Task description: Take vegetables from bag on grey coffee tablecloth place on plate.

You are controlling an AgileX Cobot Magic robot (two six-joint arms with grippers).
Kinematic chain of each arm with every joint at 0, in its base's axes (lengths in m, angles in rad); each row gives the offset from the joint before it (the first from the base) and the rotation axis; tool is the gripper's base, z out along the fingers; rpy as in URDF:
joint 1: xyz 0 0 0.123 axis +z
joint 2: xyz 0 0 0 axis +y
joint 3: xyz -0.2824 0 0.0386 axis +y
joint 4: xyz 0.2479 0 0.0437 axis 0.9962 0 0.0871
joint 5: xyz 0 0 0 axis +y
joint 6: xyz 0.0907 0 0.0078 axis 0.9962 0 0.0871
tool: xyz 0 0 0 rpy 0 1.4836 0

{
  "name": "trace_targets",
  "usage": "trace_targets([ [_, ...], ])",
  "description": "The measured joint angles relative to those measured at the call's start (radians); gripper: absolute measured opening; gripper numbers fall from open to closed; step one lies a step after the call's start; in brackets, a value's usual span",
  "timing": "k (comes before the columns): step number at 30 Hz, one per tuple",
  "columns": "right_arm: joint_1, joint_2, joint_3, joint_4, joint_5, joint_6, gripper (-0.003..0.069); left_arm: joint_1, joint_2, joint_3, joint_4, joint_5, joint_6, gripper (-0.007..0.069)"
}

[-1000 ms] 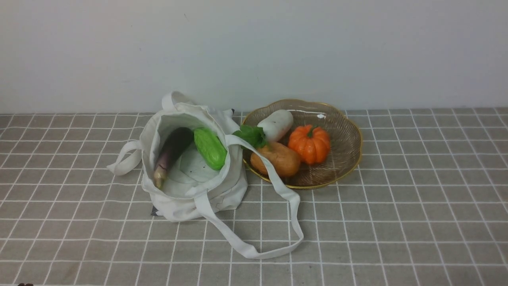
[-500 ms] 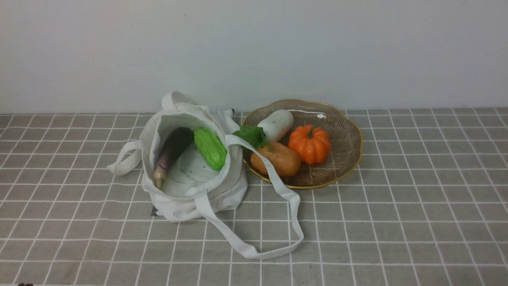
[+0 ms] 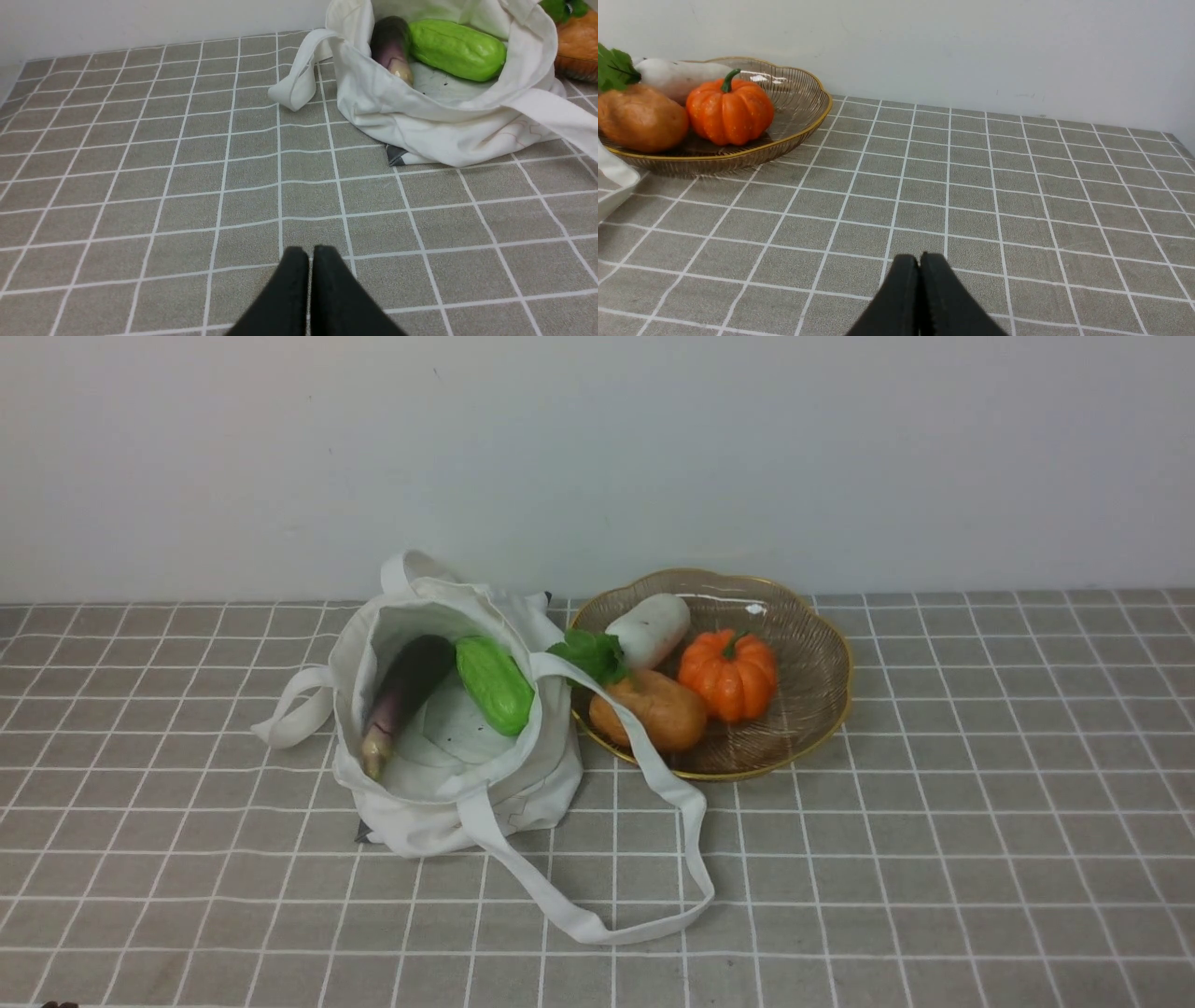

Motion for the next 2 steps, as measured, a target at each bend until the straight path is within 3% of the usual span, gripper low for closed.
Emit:
trace_targets([
  [2,0.0,0.0,0.0,0.0,0.0,0.0,-0.0015,0.0,0.0,0.0,0.0,0.0,0.0,-0.0005],
])
